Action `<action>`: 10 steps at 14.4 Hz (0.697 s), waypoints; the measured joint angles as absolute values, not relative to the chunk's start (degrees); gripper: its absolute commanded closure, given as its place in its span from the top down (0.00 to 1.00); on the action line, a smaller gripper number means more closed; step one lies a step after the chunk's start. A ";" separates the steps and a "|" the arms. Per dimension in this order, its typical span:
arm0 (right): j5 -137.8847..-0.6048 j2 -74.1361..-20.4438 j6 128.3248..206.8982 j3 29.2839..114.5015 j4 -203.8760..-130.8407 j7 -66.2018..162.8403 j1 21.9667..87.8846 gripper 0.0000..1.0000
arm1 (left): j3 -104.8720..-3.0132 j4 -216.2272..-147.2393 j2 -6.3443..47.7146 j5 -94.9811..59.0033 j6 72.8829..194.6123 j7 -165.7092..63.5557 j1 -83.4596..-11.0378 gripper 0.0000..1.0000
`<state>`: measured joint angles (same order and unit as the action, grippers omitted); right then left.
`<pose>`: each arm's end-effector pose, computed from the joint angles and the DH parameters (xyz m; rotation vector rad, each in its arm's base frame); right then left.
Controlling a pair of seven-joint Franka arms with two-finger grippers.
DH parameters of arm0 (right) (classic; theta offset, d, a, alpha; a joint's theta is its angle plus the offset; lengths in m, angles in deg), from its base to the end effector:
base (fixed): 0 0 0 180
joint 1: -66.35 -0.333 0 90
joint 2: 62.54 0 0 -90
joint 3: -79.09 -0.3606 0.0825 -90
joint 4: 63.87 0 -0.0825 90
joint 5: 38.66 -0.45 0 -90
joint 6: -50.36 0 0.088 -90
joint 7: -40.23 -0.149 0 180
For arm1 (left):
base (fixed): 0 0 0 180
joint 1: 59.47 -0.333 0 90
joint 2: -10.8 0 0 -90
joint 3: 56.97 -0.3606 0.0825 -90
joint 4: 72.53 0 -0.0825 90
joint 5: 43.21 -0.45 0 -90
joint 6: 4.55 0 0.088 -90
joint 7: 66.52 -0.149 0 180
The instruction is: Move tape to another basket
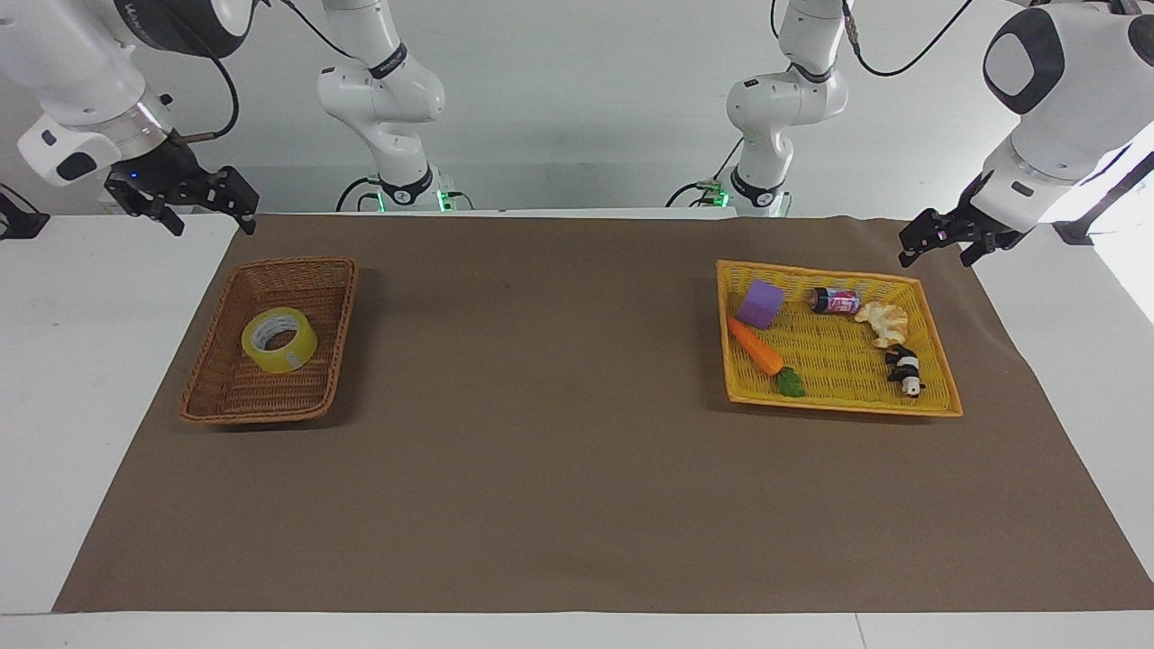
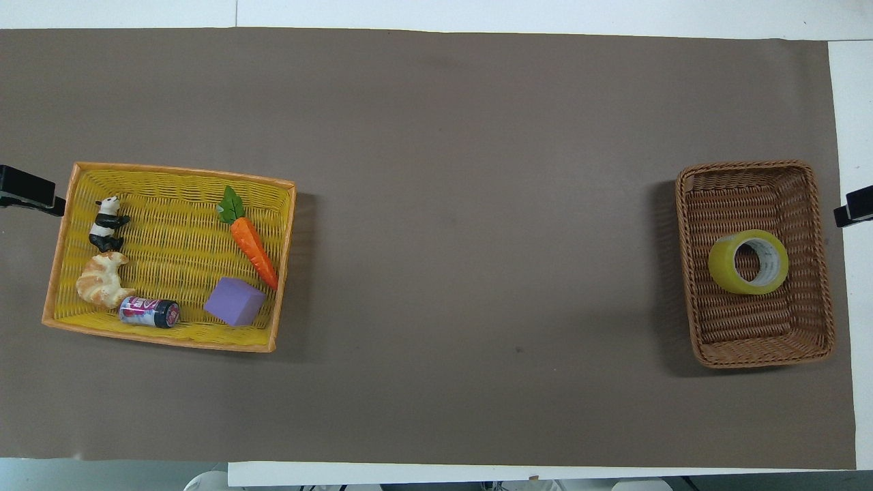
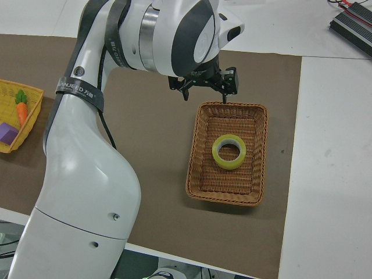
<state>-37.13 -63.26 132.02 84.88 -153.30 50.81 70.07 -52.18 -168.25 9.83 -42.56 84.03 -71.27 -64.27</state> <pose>0.5861 -0.1029 0.6286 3.1318 0.0259 -0.1970 0.6032 -0.0020 0.5823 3.1201 -0.1285 -0.1676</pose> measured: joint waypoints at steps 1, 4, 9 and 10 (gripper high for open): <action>-37.13 -62.80 131.03 84.92 -152.45 50.62 69.69 1.00 | -52.33 -168.25 9.80 -42.56 84.03 -71.27 -64.37 1.00; -37.13 -61.74 128.64 85.38 -150.57 49.41 69.31 1.00 | -52.64 -168.24 9.77 -42.56 84.03 -71.27 -64.93 1.00; -37.13 -61.55 128.46 87.36 -149.92 49.29 68.84 1.00 | -52.57 -168.24 9.74 -42.56 84.03 -71.27 -65.01 1.00; -37.13 -61.50 128.39 87.41 -149.81 49.28 68.84 1.00 | -52.57 -168.24 9.74 -42.56 84.03 -71.27 -65.01 1.00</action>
